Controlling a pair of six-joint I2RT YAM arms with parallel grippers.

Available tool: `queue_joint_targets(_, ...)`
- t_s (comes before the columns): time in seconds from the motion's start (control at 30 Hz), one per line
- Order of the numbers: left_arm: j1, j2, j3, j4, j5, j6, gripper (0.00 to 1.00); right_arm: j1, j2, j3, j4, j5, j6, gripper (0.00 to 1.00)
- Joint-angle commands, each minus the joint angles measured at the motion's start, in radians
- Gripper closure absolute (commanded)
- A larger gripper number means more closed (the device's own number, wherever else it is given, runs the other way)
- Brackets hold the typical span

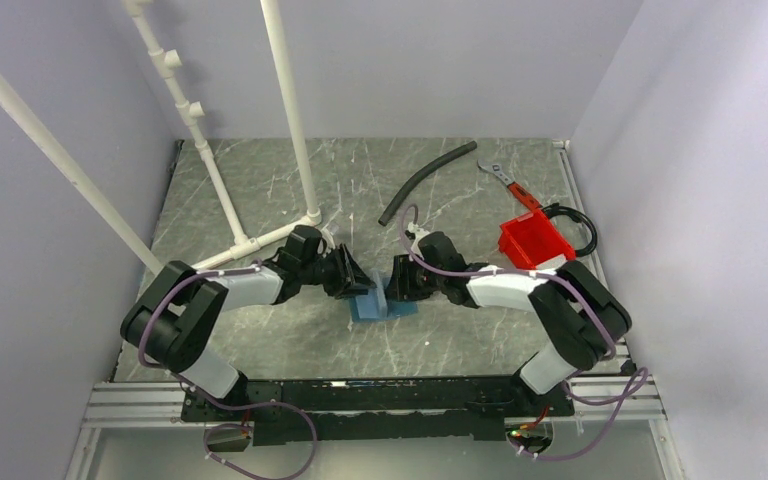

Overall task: Put the credit cards into the card holder
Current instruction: Open the card holder at the center of the board.

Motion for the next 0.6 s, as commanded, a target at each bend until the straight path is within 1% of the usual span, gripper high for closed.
queue_joint_targets(0.0, 0.000, 0.024, 0.015, -0.026, -0.016, 0.030, 0.58, -0.007, -0.094, 0.022, -0.190, 0.032, -0.079, 0.48)
queue_joint_targets(0.13, 0.000, 0.062, 0.025, 0.012, 0.004, 0.026, 0.58, -0.007, -0.171, 0.032, -0.239, 0.012, -0.101, 0.38)
queue_joint_targets(0.23, -0.002, 0.085, 0.036, 0.047, 0.028, 0.007, 0.59, -0.007, -0.195, 0.021, -0.217, -0.017, -0.105, 0.29)
queue_joint_targets(0.33, -0.009, 0.079, 0.047, 0.064, 0.041, -0.002, 0.61, -0.007, -0.182, 0.021, -0.186, -0.066, -0.096, 0.25)
queue_joint_targets(0.47, -0.031, 0.036, 0.082, -0.034, 0.000, 0.031, 0.62, -0.004, -0.207, -0.001, -0.118, -0.125, -0.077, 0.14)
queue_joint_targets(0.57, -0.035, 0.016, 0.095, -0.088, -0.026, 0.043, 0.66, 0.004, -0.230, -0.008, -0.115, -0.116, -0.081, 0.08)
